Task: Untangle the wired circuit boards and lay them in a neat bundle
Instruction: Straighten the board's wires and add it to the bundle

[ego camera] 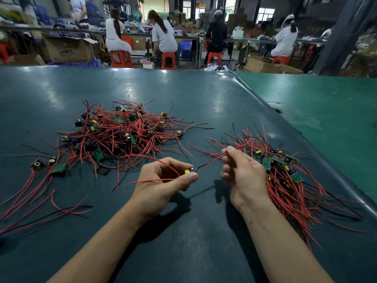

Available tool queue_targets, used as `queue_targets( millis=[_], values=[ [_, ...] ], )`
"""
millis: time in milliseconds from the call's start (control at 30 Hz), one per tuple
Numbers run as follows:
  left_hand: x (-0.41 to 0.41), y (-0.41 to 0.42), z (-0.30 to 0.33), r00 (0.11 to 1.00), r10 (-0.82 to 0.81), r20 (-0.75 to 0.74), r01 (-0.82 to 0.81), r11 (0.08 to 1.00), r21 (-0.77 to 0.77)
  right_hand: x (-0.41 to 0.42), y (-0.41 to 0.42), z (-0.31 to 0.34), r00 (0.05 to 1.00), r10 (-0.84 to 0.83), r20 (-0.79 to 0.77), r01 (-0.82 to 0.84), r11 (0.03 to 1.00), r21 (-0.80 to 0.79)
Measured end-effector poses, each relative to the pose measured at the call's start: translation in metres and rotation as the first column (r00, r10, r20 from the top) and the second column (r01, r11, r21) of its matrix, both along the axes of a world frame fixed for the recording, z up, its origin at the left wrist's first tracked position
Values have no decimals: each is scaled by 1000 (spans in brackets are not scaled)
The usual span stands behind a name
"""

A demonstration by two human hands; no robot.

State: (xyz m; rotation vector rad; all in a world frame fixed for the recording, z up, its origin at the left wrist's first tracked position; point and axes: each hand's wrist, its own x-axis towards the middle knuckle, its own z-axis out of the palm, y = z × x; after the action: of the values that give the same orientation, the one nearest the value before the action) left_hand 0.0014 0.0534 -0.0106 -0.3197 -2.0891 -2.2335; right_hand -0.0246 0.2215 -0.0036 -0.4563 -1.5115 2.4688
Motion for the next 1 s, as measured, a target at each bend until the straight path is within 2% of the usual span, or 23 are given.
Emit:
queue_targets(
  millis=[133, 233, 367, 633, 867, 933, 1000],
  values=[
    [-2, -4, -1, 995, 89, -41, -88, 996, 12, 7, -14, -3, 972, 219, 89, -222, 975, 22],
    [-1, -4, -1, 997, 63, -44, -63, 998, 1, 13, -26, -7, 928, 364, 81, -370, 924, 93],
    [-1, -3, -1, 999, 33, -25, -33, 999, -21, 12, -23, -2, 924, 372, 87, -376, 926, 40],
    [1, -1, 0, 999, -39, 10, 39, 999, -6, 5, -4, 6, 961, 258, 101, -251, 965, -83],
    [3, -2, 0, 999, -41, 22, 41, 999, -14, 6, -8, 5, 906, 393, 158, -349, 904, -246],
    [3, -2, 0, 1000, -21, 16, 21, 1000, -14, 7, -8, 4, 902, 403, 157, -362, 902, -234],
    [2, -1, -1, 1000, 12, 7, -11, 1000, -11, 7, -8, 3, 904, 397, 155, -379, 915, -136]
  ],
)
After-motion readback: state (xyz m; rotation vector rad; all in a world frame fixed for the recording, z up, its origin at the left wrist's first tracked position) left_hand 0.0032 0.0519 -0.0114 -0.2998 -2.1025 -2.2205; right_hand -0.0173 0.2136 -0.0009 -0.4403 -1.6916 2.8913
